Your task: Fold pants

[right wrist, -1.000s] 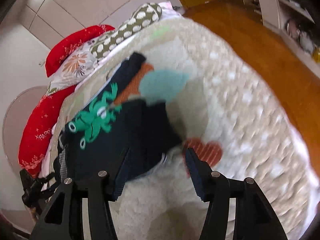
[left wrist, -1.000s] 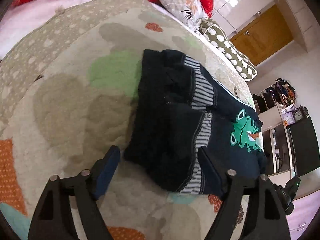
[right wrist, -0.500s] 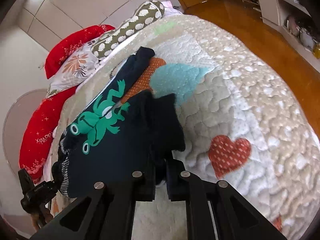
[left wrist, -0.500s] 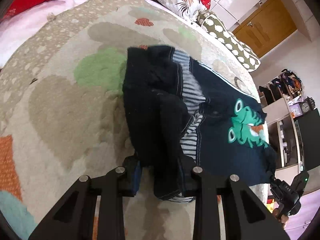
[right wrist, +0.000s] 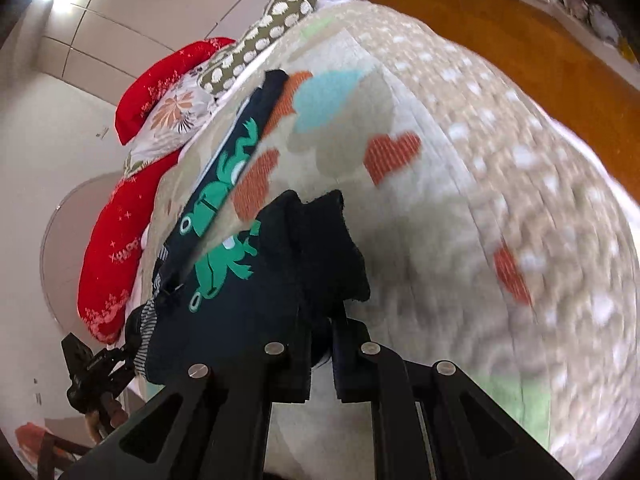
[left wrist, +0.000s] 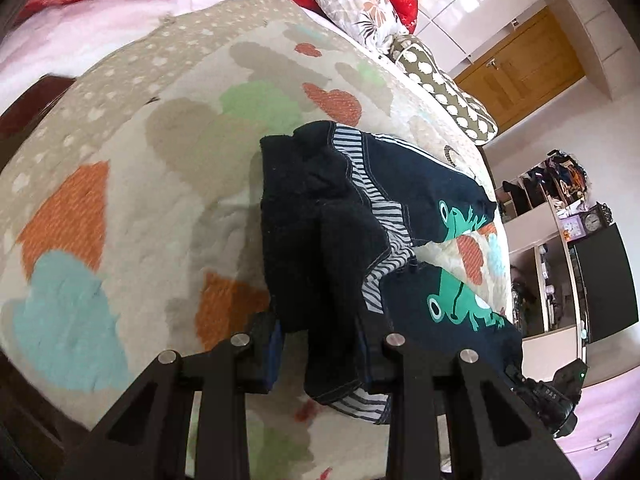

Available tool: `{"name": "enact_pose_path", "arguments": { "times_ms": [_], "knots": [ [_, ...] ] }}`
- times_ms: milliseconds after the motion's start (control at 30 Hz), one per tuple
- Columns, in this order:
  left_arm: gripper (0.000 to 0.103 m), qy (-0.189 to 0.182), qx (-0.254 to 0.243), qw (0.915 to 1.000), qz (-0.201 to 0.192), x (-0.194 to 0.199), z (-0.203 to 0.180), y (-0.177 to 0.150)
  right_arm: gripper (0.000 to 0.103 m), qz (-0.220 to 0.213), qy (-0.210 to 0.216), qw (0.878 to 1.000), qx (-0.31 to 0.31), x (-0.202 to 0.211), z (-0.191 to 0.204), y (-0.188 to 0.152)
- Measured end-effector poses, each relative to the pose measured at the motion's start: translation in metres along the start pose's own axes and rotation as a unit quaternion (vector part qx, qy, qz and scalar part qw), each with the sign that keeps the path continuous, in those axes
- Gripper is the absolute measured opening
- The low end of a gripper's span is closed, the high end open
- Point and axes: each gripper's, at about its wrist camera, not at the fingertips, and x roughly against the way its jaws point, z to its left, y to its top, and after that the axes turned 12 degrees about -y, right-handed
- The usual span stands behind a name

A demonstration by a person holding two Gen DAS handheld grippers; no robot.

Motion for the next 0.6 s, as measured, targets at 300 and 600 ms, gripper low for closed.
{"name": "enact_pose_path", "arguments": {
  "times_ms": [300,600],
  "knots": [
    [0.034,0.051,0.013,0.9984,-0.022,0.007,0.029,-0.013,0.01,0.009,-0.011,0.998,0.055,-0.01,0.019,-0.029],
    [0.055,0.094,-0.056,0.992,-0.062,0.036,0.03,-0.014,0.051,-0.057,-0.085,0.986,0.13,0.023,0.022,-0.022]
  ]
}}
